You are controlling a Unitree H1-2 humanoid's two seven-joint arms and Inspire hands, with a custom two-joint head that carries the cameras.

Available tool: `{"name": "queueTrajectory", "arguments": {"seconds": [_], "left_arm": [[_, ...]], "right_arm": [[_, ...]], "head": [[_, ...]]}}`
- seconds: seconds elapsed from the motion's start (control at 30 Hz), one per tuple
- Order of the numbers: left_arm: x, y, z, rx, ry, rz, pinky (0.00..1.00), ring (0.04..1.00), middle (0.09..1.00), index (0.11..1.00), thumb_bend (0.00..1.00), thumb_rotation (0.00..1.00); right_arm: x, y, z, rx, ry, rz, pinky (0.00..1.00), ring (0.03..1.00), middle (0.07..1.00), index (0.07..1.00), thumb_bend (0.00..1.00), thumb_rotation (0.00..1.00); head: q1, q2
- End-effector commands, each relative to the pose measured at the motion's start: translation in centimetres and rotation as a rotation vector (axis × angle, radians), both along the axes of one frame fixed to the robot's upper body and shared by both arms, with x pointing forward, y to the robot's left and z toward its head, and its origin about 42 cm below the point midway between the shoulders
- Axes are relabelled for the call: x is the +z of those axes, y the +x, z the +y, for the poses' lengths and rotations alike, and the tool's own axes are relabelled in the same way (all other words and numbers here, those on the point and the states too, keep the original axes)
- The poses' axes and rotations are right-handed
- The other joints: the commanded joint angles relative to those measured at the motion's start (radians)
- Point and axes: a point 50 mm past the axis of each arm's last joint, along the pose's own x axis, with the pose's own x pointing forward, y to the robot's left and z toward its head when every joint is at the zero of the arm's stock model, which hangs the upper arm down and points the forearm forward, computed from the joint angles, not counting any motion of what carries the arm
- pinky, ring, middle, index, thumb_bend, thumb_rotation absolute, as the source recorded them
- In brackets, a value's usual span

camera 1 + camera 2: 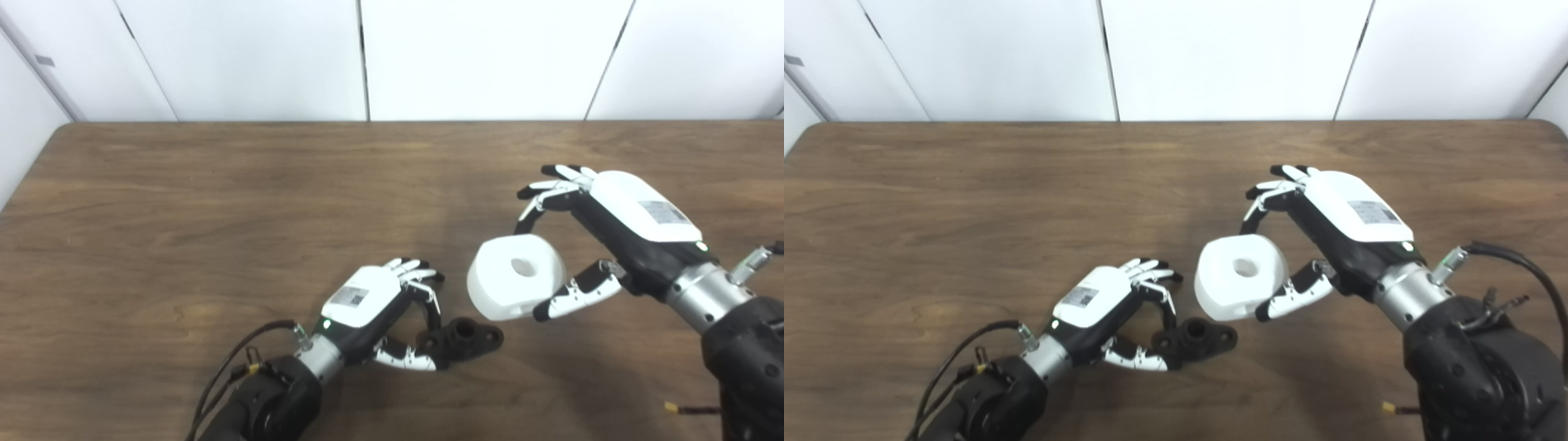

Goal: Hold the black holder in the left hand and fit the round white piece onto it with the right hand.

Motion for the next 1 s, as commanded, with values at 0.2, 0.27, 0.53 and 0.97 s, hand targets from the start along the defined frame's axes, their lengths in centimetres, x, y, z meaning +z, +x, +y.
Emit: {"name": "queueTrajectory", "arguments": {"seconds": [0.2,0.27,0.53,0.97], "left_arm": [[-2.6,-0.9,2.6,0.055,0.127,0.170,0.93,0.931,0.864,0.491,0.51,0.05],[-2.6,-0.8,2.7,0.053,0.128,0.172,0.93,0.930,0.862,0.491,0.51,0.05],[-2.4,-0.8,3.0,0.045,0.138,0.169,0.93,0.927,0.861,0.491,0.51,0.05],[-2.3,-0.7,3.0,0.041,0.142,0.171,0.92,0.925,0.862,0.491,0.51,0.05]], "right_arm": [[1.2,-0.5,1.2,0.043,-0.001,-0.081,0.97,0.944,0.811,0.484,0.52,0.14],[1.0,-0.4,1.3,0.048,-0.002,-0.080,0.96,0.941,0.809,0.483,0.52,0.14],[0.0,-0.4,1.9,0.049,-0.002,-0.050,0.94,0.939,0.811,0.484,0.52,0.14],[-1.7,-0.3,2.5,0.066,-0.018,0.015,0.95,0.950,0.821,0.484,0.52,0.14]], "head": [[-0.034,0.020],[-0.043,0.022],[-0.062,0.033],[-0.069,0.038]]}}
